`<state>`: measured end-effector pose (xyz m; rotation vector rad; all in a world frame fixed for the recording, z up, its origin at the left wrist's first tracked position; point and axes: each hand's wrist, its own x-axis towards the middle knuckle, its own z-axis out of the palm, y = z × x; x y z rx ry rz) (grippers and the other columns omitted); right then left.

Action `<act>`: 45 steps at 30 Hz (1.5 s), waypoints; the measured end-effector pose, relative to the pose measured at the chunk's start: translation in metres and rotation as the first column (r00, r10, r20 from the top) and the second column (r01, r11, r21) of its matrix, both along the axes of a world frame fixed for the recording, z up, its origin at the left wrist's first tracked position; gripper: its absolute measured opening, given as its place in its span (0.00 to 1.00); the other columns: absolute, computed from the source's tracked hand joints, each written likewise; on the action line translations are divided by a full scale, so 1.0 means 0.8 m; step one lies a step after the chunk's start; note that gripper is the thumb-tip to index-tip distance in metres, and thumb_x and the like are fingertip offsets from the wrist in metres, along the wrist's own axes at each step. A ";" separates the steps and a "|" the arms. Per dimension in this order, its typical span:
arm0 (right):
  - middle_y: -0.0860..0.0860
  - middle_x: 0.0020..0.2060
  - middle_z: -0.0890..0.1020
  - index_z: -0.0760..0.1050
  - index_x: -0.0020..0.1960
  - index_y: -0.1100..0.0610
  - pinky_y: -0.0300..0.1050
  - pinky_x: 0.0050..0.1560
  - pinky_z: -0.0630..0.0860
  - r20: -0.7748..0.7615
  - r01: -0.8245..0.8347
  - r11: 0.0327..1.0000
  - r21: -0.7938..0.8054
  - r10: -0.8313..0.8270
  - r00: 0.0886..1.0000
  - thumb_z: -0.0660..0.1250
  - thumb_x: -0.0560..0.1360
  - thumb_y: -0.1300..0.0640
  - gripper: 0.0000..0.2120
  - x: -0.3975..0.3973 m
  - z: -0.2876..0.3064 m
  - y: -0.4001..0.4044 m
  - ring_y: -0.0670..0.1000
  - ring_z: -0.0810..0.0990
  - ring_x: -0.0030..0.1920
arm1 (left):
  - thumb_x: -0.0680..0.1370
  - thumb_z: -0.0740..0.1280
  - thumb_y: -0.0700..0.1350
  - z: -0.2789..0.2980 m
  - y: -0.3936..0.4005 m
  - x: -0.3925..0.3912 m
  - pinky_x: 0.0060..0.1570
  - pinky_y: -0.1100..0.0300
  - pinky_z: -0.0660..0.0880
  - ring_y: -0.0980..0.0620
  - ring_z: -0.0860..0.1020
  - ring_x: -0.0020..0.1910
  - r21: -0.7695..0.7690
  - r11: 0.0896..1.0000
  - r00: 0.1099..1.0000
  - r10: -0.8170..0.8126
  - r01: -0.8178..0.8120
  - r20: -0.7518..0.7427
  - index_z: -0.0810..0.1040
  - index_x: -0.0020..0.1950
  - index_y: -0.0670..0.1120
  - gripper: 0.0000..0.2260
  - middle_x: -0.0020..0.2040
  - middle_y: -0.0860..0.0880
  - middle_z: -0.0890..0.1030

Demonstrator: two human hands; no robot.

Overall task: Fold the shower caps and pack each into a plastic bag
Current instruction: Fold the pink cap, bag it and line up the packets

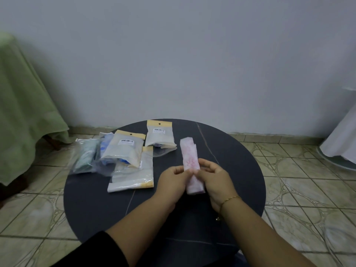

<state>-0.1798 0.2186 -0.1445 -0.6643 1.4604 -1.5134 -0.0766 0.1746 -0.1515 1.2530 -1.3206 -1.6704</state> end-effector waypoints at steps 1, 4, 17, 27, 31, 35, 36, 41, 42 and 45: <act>0.58 0.51 0.82 0.75 0.58 0.56 0.52 0.50 0.81 0.054 -0.036 0.999 -0.024 0.037 0.998 0.64 0.75 0.69 0.15 0.005 0.002 -0.002 0.56 0.83 0.48 | 0.76 0.68 0.44 0.002 -0.002 0.004 0.50 0.52 0.80 0.50 0.83 0.46 0.021 0.999 0.999 0.027 -0.026 -0.028 0.79 0.54 0.44 0.08 0.48 0.46 0.84; 0.56 0.51 0.82 0.73 0.59 0.51 0.56 0.48 0.81 0.207 -0.160 0.985 -0.069 0.171 0.963 0.64 0.75 0.68 0.17 0.018 0.008 -0.006 0.57 0.83 0.48 | 0.77 0.68 0.44 0.010 -0.007 0.023 0.47 0.54 0.81 0.51 0.83 0.45 0.015 0.997 0.995 0.083 -0.082 -0.059 0.77 0.55 0.47 0.08 0.49 0.47 0.83; 0.51 0.50 0.81 0.74 0.63 0.52 0.58 0.50 0.79 0.267 -0.195 0.980 -0.025 0.195 0.944 0.62 0.76 0.69 0.20 0.086 0.010 -0.049 0.54 0.82 0.48 | 0.72 0.67 0.52 -0.013 -0.051 0.158 0.63 0.48 0.68 0.43 0.70 0.62 -0.246 0.868 0.719 0.495 -0.431 0.488 0.72 0.65 0.50 0.22 0.65 0.45 0.71; 0.54 0.53 0.79 0.71 0.66 0.55 0.58 0.54 0.78 0.265 -0.085 0.996 0.023 0.075 0.961 0.60 0.76 0.71 0.21 0.090 -0.003 -0.065 0.55 0.81 0.50 | 0.74 0.68 0.36 -0.016 -0.053 0.169 0.38 0.62 0.67 0.55 0.72 0.42 -0.086 0.914 0.876 0.405 -0.397 0.261 0.70 0.64 0.42 0.19 0.50 0.49 0.75; 0.56 0.52 0.79 0.70 0.66 0.57 0.54 0.46 0.79 0.350 -0.151 0.986 0.072 0.117 0.929 0.58 0.77 0.72 0.21 0.071 0.000 -0.058 0.56 0.80 0.49 | 0.72 0.69 0.32 -0.006 -0.046 0.166 0.40 0.61 0.69 0.53 0.74 0.40 -0.022 0.953 0.920 0.298 -0.303 0.256 0.77 0.47 0.45 0.10 0.41 0.49 0.78; 0.58 0.54 0.79 0.70 0.66 0.58 0.52 0.41 0.77 0.374 -0.190 0.978 0.091 0.143 0.916 0.58 0.77 0.71 0.20 0.041 0.005 -0.040 0.56 0.80 0.48 | 0.69 0.74 0.36 -0.006 -0.037 0.153 0.37 0.61 0.68 0.51 0.75 0.45 0.013 0.980 0.945 0.187 -0.198 0.270 0.75 0.57 0.44 0.18 0.54 0.45 0.78; 0.58 0.55 0.79 0.70 0.65 0.58 0.51 0.41 0.77 0.375 -0.200 0.975 0.094 0.152 0.914 0.58 0.77 0.71 0.19 0.033 0.008 -0.034 0.55 0.80 0.47 | 0.68 0.74 0.36 -0.006 -0.034 0.147 0.37 0.61 0.68 0.51 0.75 0.45 0.007 0.983 0.946 0.175 -0.183 0.274 0.75 0.56 0.43 0.19 0.54 0.44 0.78; 0.57 0.52 0.79 0.74 0.53 0.55 0.50 0.43 0.77 0.349 -0.248 0.959 0.136 0.188 0.918 0.57 0.77 0.69 0.13 -0.016 0.020 0.009 0.54 0.79 0.46 | 0.67 0.76 0.38 -0.010 -0.012 0.106 0.46 0.60 0.73 0.48 0.76 0.53 0.009 1.000 0.955 0.002 -0.005 0.298 0.70 0.60 0.46 0.25 0.57 0.44 0.76; 0.57 0.51 0.79 0.74 0.54 0.55 0.49 0.42 0.77 0.346 -0.248 0.957 0.151 0.184 0.920 0.58 0.77 0.69 0.13 -0.027 0.020 0.018 0.54 0.79 0.46 | 0.66 0.77 0.38 -0.011 -0.009 0.097 0.48 0.59 0.73 0.48 0.76 0.54 0.015 1.000 0.957 -0.027 0.024 0.288 0.69 0.63 0.46 0.28 0.58 0.44 0.76; 0.57 0.54 0.79 0.73 0.61 0.54 0.45 0.32 0.78 0.352 -0.226 0.958 0.176 0.154 0.923 0.59 0.76 0.67 0.16 -0.057 0.013 0.039 0.54 0.79 0.44 | 0.67 0.76 0.38 -0.006 0.006 0.069 0.45 0.63 0.72 0.50 0.74 0.53 -0.014 0.995 0.950 -0.090 0.099 0.299 0.65 0.69 0.45 0.34 0.56 0.47 0.73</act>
